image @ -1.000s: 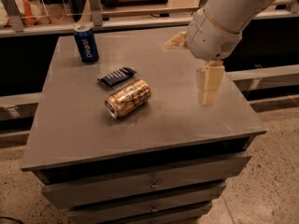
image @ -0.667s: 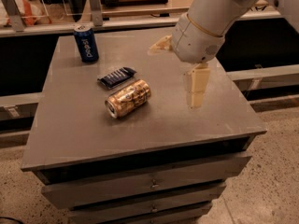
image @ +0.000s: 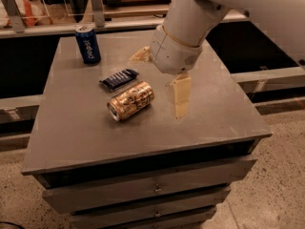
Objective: Place orange can upright
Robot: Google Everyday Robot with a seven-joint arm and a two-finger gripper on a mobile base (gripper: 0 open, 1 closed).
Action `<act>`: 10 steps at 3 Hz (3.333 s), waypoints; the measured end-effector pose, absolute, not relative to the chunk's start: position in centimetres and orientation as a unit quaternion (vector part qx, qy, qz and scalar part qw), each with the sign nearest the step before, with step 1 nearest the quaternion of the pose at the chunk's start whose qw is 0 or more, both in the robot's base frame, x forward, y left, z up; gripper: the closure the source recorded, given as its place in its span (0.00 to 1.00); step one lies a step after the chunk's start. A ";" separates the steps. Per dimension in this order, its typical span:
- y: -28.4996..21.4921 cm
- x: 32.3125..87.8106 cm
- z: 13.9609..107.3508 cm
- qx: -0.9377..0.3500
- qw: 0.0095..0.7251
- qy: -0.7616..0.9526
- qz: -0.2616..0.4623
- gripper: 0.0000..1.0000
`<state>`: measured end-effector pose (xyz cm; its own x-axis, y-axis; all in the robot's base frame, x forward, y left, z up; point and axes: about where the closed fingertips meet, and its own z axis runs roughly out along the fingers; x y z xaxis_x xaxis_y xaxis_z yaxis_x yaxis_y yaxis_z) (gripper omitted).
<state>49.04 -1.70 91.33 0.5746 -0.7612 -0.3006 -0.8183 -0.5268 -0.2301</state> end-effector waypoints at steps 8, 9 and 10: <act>3.7 53.5 84.4 -0.895 0.101 0.433 -0.024 0.41; 3.5 53.5 84.1 -0.898 0.076 0.432 -0.035 0.64; 3.6 54.1 85.6 -0.894 0.044 0.442 -0.049 0.87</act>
Offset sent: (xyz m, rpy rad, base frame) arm 0.0270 0.0766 -0.0420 -0.1120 -0.0967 0.0884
